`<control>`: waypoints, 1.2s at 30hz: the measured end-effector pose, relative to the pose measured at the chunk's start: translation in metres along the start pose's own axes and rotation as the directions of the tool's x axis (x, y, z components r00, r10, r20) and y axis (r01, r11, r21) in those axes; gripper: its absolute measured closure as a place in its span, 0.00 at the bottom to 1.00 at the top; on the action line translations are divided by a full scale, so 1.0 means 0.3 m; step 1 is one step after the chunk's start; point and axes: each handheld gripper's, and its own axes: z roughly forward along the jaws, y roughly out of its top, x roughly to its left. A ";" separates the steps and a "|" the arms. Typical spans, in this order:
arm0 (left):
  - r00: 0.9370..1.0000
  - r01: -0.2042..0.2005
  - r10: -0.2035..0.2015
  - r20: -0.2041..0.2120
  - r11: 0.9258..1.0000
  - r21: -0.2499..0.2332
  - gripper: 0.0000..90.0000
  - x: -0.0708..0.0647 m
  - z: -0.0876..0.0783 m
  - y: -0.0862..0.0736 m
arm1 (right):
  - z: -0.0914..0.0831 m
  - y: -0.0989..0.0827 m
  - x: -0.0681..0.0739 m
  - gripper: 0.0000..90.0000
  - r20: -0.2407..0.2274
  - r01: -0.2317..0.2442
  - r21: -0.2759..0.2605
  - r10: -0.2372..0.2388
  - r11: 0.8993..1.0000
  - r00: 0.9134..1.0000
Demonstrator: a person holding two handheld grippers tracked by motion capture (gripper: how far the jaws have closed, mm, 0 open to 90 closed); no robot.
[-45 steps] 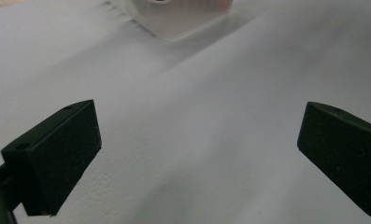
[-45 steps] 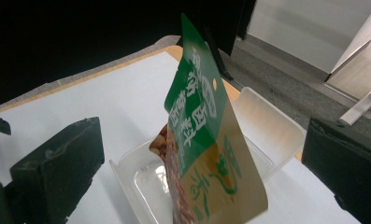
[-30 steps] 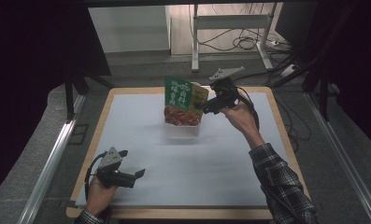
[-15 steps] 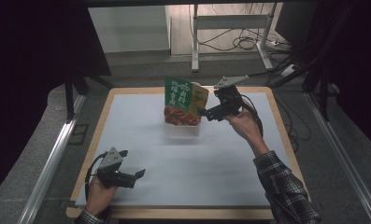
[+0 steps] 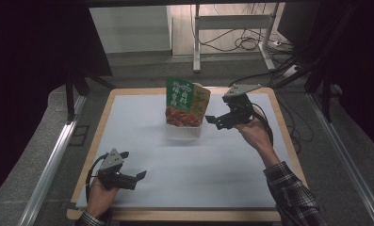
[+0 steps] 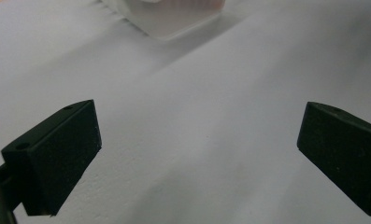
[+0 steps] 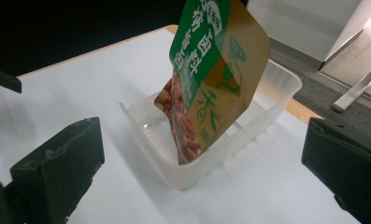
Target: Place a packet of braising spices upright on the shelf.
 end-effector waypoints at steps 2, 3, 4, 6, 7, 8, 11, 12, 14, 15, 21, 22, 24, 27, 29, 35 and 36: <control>1.000 0.000 0.000 0.000 1.000 0.000 0.00 0.000 0.000 0.000 | -0.011 -0.009 0.005 0.00 -0.001 0.000 -0.005 0.000 1.000 1.000; 1.000 0.000 0.000 0.001 1.000 -0.001 0.00 0.000 0.000 0.000 | -0.016 -0.015 0.009 0.00 -0.002 -0.004 -0.004 0.004 1.000 1.000; 1.000 0.000 0.000 0.001 1.000 0.000 0.00 0.000 0.000 0.000 | -0.022 -0.022 0.013 0.00 -0.002 -0.004 -0.005 0.004 1.000 1.000; 1.000 -0.001 0.001 0.001 1.000 0.000 0.00 -0.001 0.000 0.000 | -0.032 -0.033 0.020 0.00 0.000 -0.007 -0.007 0.007 1.000 1.000; 1.000 -0.002 0.002 0.001 1.000 0.001 0.00 -0.001 0.000 0.000 | -0.037 -0.039 0.023 0.00 0.000 -0.009 -0.008 0.009 1.000 1.000; 1.000 -0.003 0.003 0.000 1.000 0.001 0.00 -0.001 -0.001 0.000 | -0.042 -0.045 0.026 0.00 0.000 -0.011 -0.011 0.011 1.000 1.000; 1.000 -0.002 0.002 0.001 1.000 0.001 0.00 -0.001 0.000 0.000 | -0.053 -0.061 0.035 0.00 0.001 -0.017 -0.013 0.017 1.000 1.000; 1.000 -0.002 0.002 0.001 1.000 0.001 0.00 -0.002 0.000 0.000 | -0.057 -0.069 0.039 0.00 0.002 -0.016 -0.013 0.016 1.000 1.000; 1.000 -0.003 0.003 0.001 1.000 0.002 0.00 -0.002 0.000 0.000 | -0.062 -0.079 0.045 0.00 -0.002 -0.022 -0.013 0.022 1.000 1.000; 1.000 -0.003 0.003 0.001 1.000 0.002 0.00 -0.002 0.000 0.000 | -0.066 -0.087 0.049 0.00 -0.003 -0.025 -0.013 0.025 1.000 1.000; 1.000 -0.006 0.006 0.000 1.000 0.002 0.00 -0.002 0.001 0.000 | -0.082 -0.125 0.073 0.00 -0.006 -0.026 -0.013 0.026 1.000 1.000; 1.000 -0.006 0.006 0.001 1.000 0.003 0.00 -0.002 0.001 0.001 | -0.084 -0.129 0.076 0.00 -0.006 -0.025 -0.011 0.025 1.000 1.000; 1.000 -0.007 0.007 0.001 1.000 0.002 0.00 -0.003 0.000 0.001 | -0.087 -0.142 0.083 0.00 -0.005 -0.021 -0.007 0.020 1.000 1.000; 1.000 -0.004 0.004 0.002 1.000 0.002 0.00 -0.004 0.000 0.001 | -0.088 -0.162 0.091 0.00 0.001 -0.008 0.008 0.008 1.000 1.000; 1.000 -0.002 0.002 0.005 1.000 0.001 0.00 -0.005 0.001 0.001 | -0.090 -0.177 0.096 0.00 0.004 -0.004 0.013 0.004 1.000 1.000; 1.000 0.003 -0.003 0.015 1.000 0.001 0.00 -0.006 0.001 0.003 | -0.096 -0.217 0.113 0.00 0.007 -0.011 0.022 0.011 1.000 1.000; 1.000 0.005 -0.005 0.018 1.000 -0.001 0.00 -0.005 0.000 0.003 | -0.097 -0.222 0.115 0.00 0.006 -0.010 0.022 0.009 1.000 1.000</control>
